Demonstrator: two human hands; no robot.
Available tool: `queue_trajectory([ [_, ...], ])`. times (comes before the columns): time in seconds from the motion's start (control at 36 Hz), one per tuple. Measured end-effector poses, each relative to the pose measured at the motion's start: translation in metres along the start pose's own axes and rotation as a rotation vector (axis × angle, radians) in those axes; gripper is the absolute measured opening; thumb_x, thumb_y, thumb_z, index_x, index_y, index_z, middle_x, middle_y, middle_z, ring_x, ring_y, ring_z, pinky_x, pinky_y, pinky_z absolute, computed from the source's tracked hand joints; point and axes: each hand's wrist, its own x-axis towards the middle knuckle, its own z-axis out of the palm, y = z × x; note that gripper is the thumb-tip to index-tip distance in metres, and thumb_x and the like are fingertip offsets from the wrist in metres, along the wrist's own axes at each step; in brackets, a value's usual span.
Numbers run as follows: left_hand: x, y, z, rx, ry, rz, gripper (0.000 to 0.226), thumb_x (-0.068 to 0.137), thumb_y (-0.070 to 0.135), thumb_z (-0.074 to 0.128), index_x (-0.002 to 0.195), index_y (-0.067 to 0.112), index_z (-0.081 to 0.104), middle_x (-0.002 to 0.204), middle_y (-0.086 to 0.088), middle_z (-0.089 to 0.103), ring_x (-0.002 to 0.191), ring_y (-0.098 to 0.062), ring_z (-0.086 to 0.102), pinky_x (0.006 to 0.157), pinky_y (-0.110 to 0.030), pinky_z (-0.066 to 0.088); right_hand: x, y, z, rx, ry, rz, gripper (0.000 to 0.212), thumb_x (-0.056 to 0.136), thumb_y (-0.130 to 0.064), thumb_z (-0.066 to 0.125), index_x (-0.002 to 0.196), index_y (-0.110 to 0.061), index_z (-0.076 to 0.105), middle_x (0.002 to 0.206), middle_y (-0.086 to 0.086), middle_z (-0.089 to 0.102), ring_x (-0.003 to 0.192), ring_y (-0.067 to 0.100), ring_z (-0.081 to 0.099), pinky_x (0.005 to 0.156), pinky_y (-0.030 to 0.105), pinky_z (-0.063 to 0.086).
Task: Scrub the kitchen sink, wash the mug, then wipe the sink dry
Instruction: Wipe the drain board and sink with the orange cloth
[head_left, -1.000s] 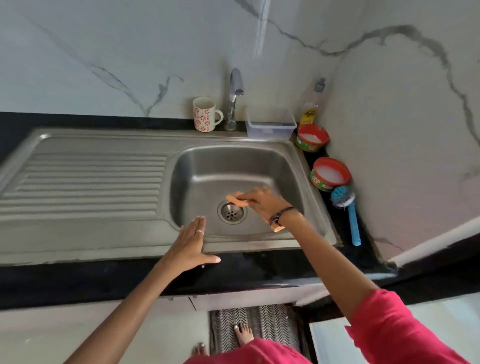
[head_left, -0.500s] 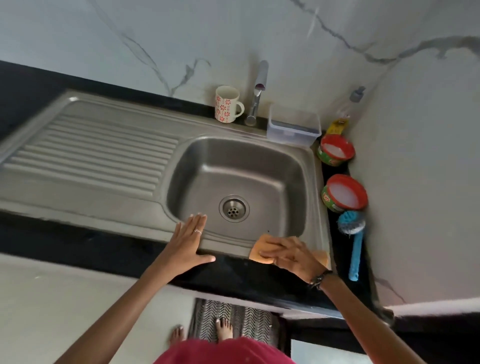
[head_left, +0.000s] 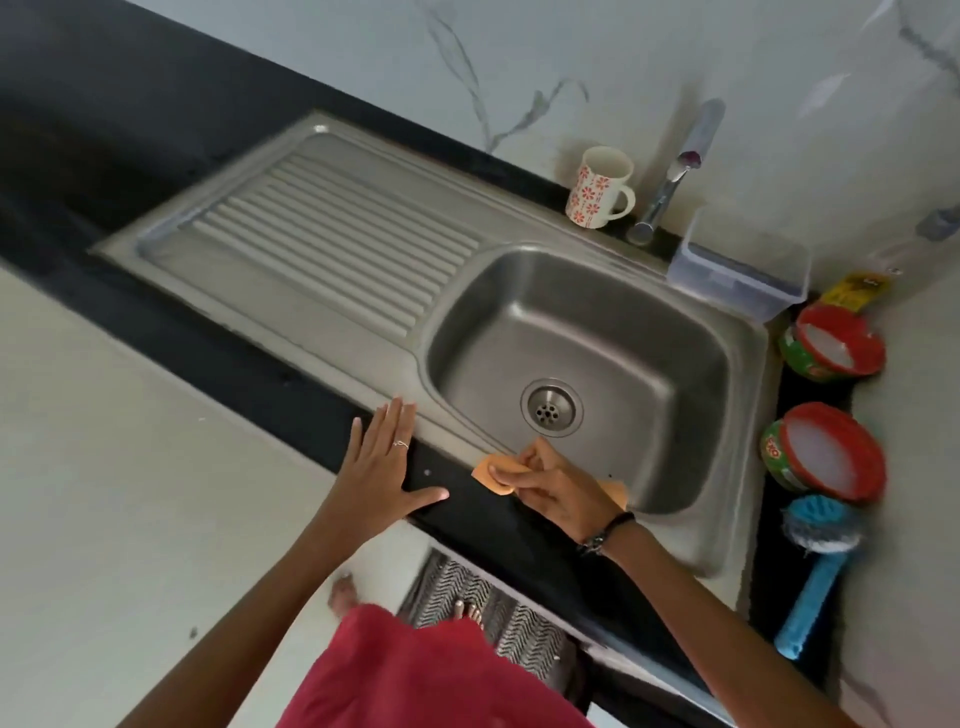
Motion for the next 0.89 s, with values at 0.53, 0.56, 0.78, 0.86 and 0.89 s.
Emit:
queue_trajectory([
  [0.53, 0.007, -0.100, -0.029, 0.014, 0.103, -0.082, 0.111, 0.061, 0.082, 0.019, 0.138, 0.014, -0.024, 0.149, 0.002, -0.023, 0.137, -0.013, -0.022, 0.111, -0.031, -0.015, 0.139, -0.083, 0.021, -0.023, -0.072, 0.028, 0.036, 0.096, -0.021, 0.049, 0.130, -0.034, 0.054, 0.106, 0.001, 0.038, 0.085, 0.014, 0.046, 0.077, 0.032, 0.050],
  [0.56, 0.009, -0.107, -0.033, 0.008, 0.101, -0.086, 0.111, 0.061, 0.082, 0.019, 0.137, 0.014, -0.025, 0.150, 0.001, -0.021, 0.137, -0.013, -0.023, 0.111, -0.032, -0.014, 0.146, -0.086, 0.022, -0.042, -0.075, 0.032, 0.037, 0.096, -0.022, 0.048, 0.130, -0.034, 0.053, 0.107, 0.002, 0.038, 0.084, 0.012, 0.045, 0.077, 0.033, 0.050],
  [0.78, 0.026, -0.162, -0.064, -0.014, 0.102, -0.063, 0.114, 0.062, 0.082, 0.024, 0.135, 0.014, -0.030, 0.147, 0.003, -0.029, 0.134, -0.011, -0.028, 0.110, -0.030, -0.017, 0.202, -0.117, 0.036, -0.157, -0.087, 0.019, 0.040, 0.096, -0.023, 0.047, 0.134, -0.037, 0.048, 0.108, 0.004, 0.039, 0.075, 0.011, 0.041, 0.070, 0.030, 0.048],
  [0.86, 0.030, -0.179, -0.073, -0.060, 0.088, -0.074, 0.117, 0.075, 0.068, 0.054, 0.143, 0.011, -0.023, 0.154, -0.003, -0.023, 0.135, -0.010, -0.027, 0.112, -0.032, -0.015, 0.222, -0.128, 0.039, -0.169, -0.086, 0.040, 0.039, 0.096, -0.024, 0.046, 0.133, -0.037, 0.049, 0.099, -0.002, 0.031, 0.071, 0.014, 0.043, 0.069, 0.034, 0.048],
  [0.89, 0.030, -0.184, -0.076, -0.069, 0.088, -0.079, 0.116, 0.077, 0.063, 0.058, 0.144, 0.011, -0.021, 0.155, -0.004, -0.022, 0.136, -0.011, -0.026, 0.112, -0.032, -0.015, 0.228, -0.132, 0.040, -0.181, -0.088, 0.045, 0.039, 0.097, -0.024, 0.046, 0.133, -0.037, 0.048, 0.098, -0.003, 0.029, 0.070, 0.015, 0.044, 0.068, 0.033, 0.048],
])
